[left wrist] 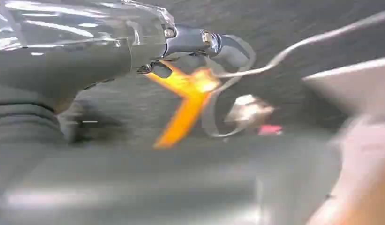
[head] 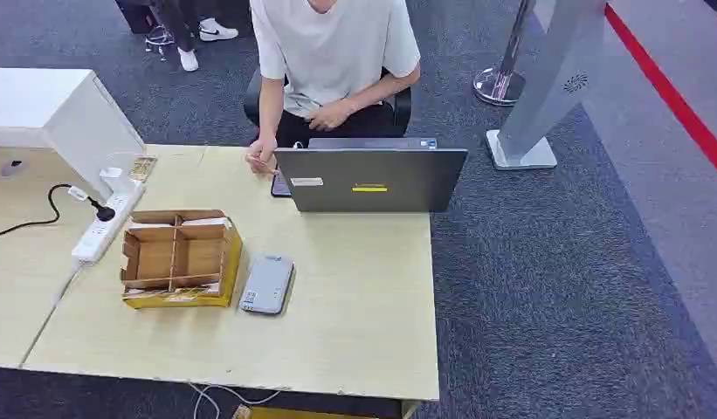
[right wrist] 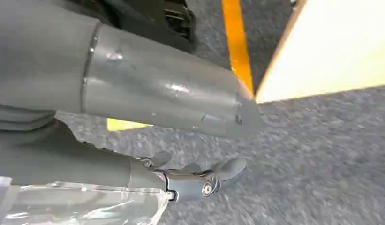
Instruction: Pass the card to the sensor for recognition and then transmit it.
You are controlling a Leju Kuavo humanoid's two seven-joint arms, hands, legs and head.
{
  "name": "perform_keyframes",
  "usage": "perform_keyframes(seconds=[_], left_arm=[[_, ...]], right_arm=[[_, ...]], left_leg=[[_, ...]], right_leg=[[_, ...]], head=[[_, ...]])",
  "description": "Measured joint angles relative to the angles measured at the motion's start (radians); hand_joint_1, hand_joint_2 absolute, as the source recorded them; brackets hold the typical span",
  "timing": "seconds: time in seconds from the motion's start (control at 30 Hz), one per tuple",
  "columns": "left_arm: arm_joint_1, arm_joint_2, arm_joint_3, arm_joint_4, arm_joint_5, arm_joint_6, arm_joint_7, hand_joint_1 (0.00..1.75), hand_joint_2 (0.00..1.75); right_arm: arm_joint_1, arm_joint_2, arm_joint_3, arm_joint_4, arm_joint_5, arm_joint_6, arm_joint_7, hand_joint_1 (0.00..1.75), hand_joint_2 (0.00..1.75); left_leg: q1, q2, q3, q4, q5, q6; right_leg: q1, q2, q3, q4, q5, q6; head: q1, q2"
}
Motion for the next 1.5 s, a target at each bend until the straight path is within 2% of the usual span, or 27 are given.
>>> perform_keyframes(seconds=[0.07, 0.2, 0.3, 0.37, 0.43, 0.5, 0.67, 0.8, 0.87, 0.9, 0.93, 0.97, 1.0, 1.03, 1.07, 1.1, 1.13, 1.17, 1.2, 1.23, 1.27, 1.37, 1.5], left_arm=[[-0.009, -0.009, 0.050, -0.029, 0.044, 0.003, -0.045, 0.00, 1.75], [-0.027, -0.073, 0.140, -0.219, 0.176, 0.008, -0.057, 0.00, 1.75], [-0.025, -0.151, 0.157, -0.453, 0.298, -0.021, -0.044, 0.00, 1.75], [-0.014, -0.194, 0.154, -0.610, 0.425, -0.007, -0.025, 0.00, 1.75], [0.032, -0.225, 0.103, -0.775, 0.579, 0.072, -0.020, 0.00, 1.75], [0.094, -0.248, 0.020, -0.927, 0.681, 0.137, -0.023, 0.00, 1.75], [0.184, -0.280, -0.132, -1.181, 0.757, 0.164, -0.043, 0.00, 1.75], [0.203, -0.287, -0.186, -1.308, 0.740, 0.145, -0.045, 0.00, 1.75], [0.196, -0.288, -0.228, -1.385, 0.623, 0.114, -0.052, 0.00, 1.75], [0.186, -0.286, -0.248, -1.425, 0.514, 0.114, -0.054, 0.00, 1.75], [0.163, -0.276, -0.274, -1.463, 0.385, 0.147, -0.057, 0.00, 1.75], [0.129, -0.249, -0.317, -1.485, 0.158, 0.231, -0.057, 0.00, 1.75], [0.095, -0.224, -0.370, -1.484, -0.022, 0.343, -0.044, 0.00, 1.75], [0.059, -0.177, -0.447, -1.471, -0.231, 0.484, 0.007, 0.00, 1.75], [0.004, -0.125, -0.516, -1.446, -0.421, 0.586, 0.077, 0.00, 1.75], [-0.074, -0.063, -0.612, -1.388, -0.713, 0.671, 0.223, 0.00, 1.75], [-0.151, -0.008, -0.690, -1.332, -0.940, 0.686, 0.359, 0.00, 1.75], [-0.237, 0.047, -0.781, -1.254, -1.176, 0.635, 0.496, 0.00, 1.75], [-0.314, 0.084, -0.845, -1.189, -1.331, 0.564, 0.575, 0.00, 1.75], [-0.387, 0.116, -0.909, -1.116, -1.347, 0.487, 0.631, 0.00, 1.75], [-0.447, 0.138, -0.959, -1.060, -1.339, 0.453, 0.665, 0.00, 1.75], [-0.561, 0.186, -1.083, -0.923, -1.329, 0.430, 0.718, 0.00, 1.75], [-0.640, 0.222, -1.172, -0.820, -1.328, 0.423, 0.744, 0.00, 1.75]], right_arm=[[-0.001, 0.007, -0.027, 0.001, 0.002, -0.008, -0.003, 0.00, 0.00], [-0.002, 0.020, -0.069, 0.001, 0.017, -0.017, -0.001, 0.00, 0.00], [-0.004, 0.025, -0.095, 0.001, 0.036, -0.027, 0.011, 0.00, 0.00], [-0.006, 0.027, -0.107, 0.001, 0.051, -0.039, 0.023, 0.00, 0.00], [-0.008, 0.028, -0.121, 0.001, 0.064, -0.040, 0.032, 0.00, 0.00], [-0.007, 0.028, -0.132, 0.001, 0.073, -0.039, 0.034, 0.00, 0.00], [-0.013, 0.024, -0.148, 0.003, 0.094, -0.022, 0.043, 0.00, 0.00], [-0.015, 0.018, -0.150, 0.006, 0.113, -0.016, 0.058, 0.00, 0.00], [-0.020, 0.016, -0.150, 0.007, 0.130, -0.015, 0.069, 0.00, 0.00], [-0.024, 0.016, -0.150, 0.008, 0.141, -0.014, 0.073, 0.00, 0.00], [-0.029, 0.015, -0.148, 0.008, 0.155, -0.013, 0.079, 0.00, 0.00], [-0.036, 0.015, -0.144, 0.010, 0.170, -0.009, 0.092, 0.00, 0.00], [-0.045, 0.015, -0.140, 0.010, 0.184, -0.004, 0.103, 0.00, 0.00], [-0.054, 0.015, -0.133, 0.012, 0.198, 0.000, 0.116, 0.00, 0.00], [-0.064, 0.015, -0.125, 0.013, 0.209, 0.003, 0.127, 0.00, 0.00], [-0.074, 0.015, -0.115, 0.015, 0.218, 0.008, 0.140, 0.00, 0.00], [-0.083, 0.015, -0.109, 0.015, 0.221, 0.015, 0.146, 0.00, 0.00], [-0.091, 0.015, -0.103, 0.016, 0.224, 0.021, 0.149, 0.00, 0.00], [-0.098, 0.015, -0.097, 0.017, 0.225, 0.026, 0.154, 0.00, 0.00], [-0.104, 0.016, -0.092, 0.017, 0.225, 0.029, 0.156, 0.00, 0.00], [-0.107, 0.017, -0.090, 0.018, 0.226, 0.031, 0.156, 0.00, 0.00], [-0.105, 0.018, -0.081, 0.020, 0.227, 0.035, 0.160, 0.00, 0.00], [-0.102, 0.019, -0.074, 0.023, 0.227, 0.031, 0.161, 0.00, 0.00]], left_leg=[[0.000, 0.000, 0.000, 0.000, 0.000, 0.000], [0.000, 0.000, 0.000, 0.000, 0.000, 0.000], [0.000, 0.000, 0.000, 0.000, 0.000, 0.000], [0.000, 0.000, 0.000, 0.000, 0.000, 0.000], [0.000, 0.004, 0.001, 0.000, -0.001, 0.000], [0.000, 0.003, 0.001, 0.001, -0.001, 0.000], [0.000, 0.000, 0.000, 0.001, -0.001, 0.000], [0.000, 0.000, 0.000, 0.001, 0.000, 0.001], [0.000, 0.000, 0.000, 0.001, 0.001, 0.001], [0.000, 0.000, 0.001, 0.001, 0.001, 0.001], [0.000, 0.000, 0.001, 0.001, 0.002, 0.002], [-0.001, -0.001, 0.000, 0.002, 0.003, 0.003], [-0.001, -0.001, 0.000, 0.002, 0.004, 0.003], [0.000, -0.001, 0.000, 0.002, 0.004, 0.002], [0.000, -0.002, 0.000, 0.002, 0.007, 0.002], [0.000, -0.004, -0.002, 0.002, 0.010, 0.002], [0.000, -0.007, -0.003, 0.002, 0.012, 0.001], [0.000, -0.009, -0.005, 0.002, 0.014, 0.001], [0.000, -0.011, -0.007, 0.002, 0.016, 0.001], [0.000, -0.010, -0.007, 0.001, 0.018, -0.001], [0.000, -0.007, -0.008, 0.001, 0.018, -0.001], [-0.001, 0.004, -0.010, 0.002, 0.018, -0.001], [-0.001, 0.004, -0.012, 0.002, 0.018, 0.000]], right_leg=[[0.000, 0.000, 0.000, 0.000, 0.000, 0.000], [0.000, 0.000, 0.000, 0.000, 0.000, 0.000], [0.000, 0.000, 0.000, 0.000, 0.000, 0.000], [0.000, 0.000, 0.001, 0.000, 0.000, 0.000], [0.000, 0.005, 0.000, 0.000, 0.000, 0.000], [0.000, 0.003, 0.000, 0.000, 0.000, 0.000], [0.000, 0.000, 0.000, 0.000, -0.001, 0.001], [0.000, 0.000, 0.000, 0.000, -0.001, 0.001], [0.000, -0.001, -0.001, 0.000, 0.000, 0.001], [0.000, -0.001, -0.002, 0.000, 0.000, 0.001], [0.000, -0.001, -0.002, 0.000, 0.001, 0.001], [0.000, -0.002, -0.003, 0.000, 0.001, 0.002], [0.000, -0.003, -0.002, 0.000, 0.002, 0.001], [0.000, -0.003, -0.003, 0.000, 0.003, 0.001], [0.000, -0.003, -0.004, 0.000, 0.005, 0.000], [0.000, -0.005, -0.005, 0.000, 0.006, 0.001], [0.000, -0.008, -0.005, 0.001, 0.007, 0.001], [0.000, -0.010, -0.005, 0.001, 0.009, 0.000], [0.000, -0.012, -0.004, 0.002, 0.012, 0.001], [0.000, -0.010, -0.006, 0.002, 0.014, -0.001], [0.000, -0.007, -0.008, 0.002, 0.016, -0.002], [0.000, 0.004, -0.012, 0.002, 0.019, 0.000], [0.000, 0.004, -0.014, 0.002, 0.019, 0.000]], head=[[0.000, 0.000], [-0.001, 0.000], [-0.001, 0.000], [0.001, 0.000], [0.000, 0.000], [-0.002, 0.000], [-0.001, 0.000], [-0.001, 0.000], [-0.001, 0.000], [-0.001, 0.000], [-0.001, 0.000], [-0.001, 0.000], [0.000, 0.000], [0.000, 0.000], [-0.002, 0.000], [-0.003, 0.000], [-0.002, 0.000], [-0.001, 0.000], [-0.002, 0.000], [-0.002, 0.000], [-0.002, 0.000], [-0.001, 0.000], [-0.001, 0.000]])
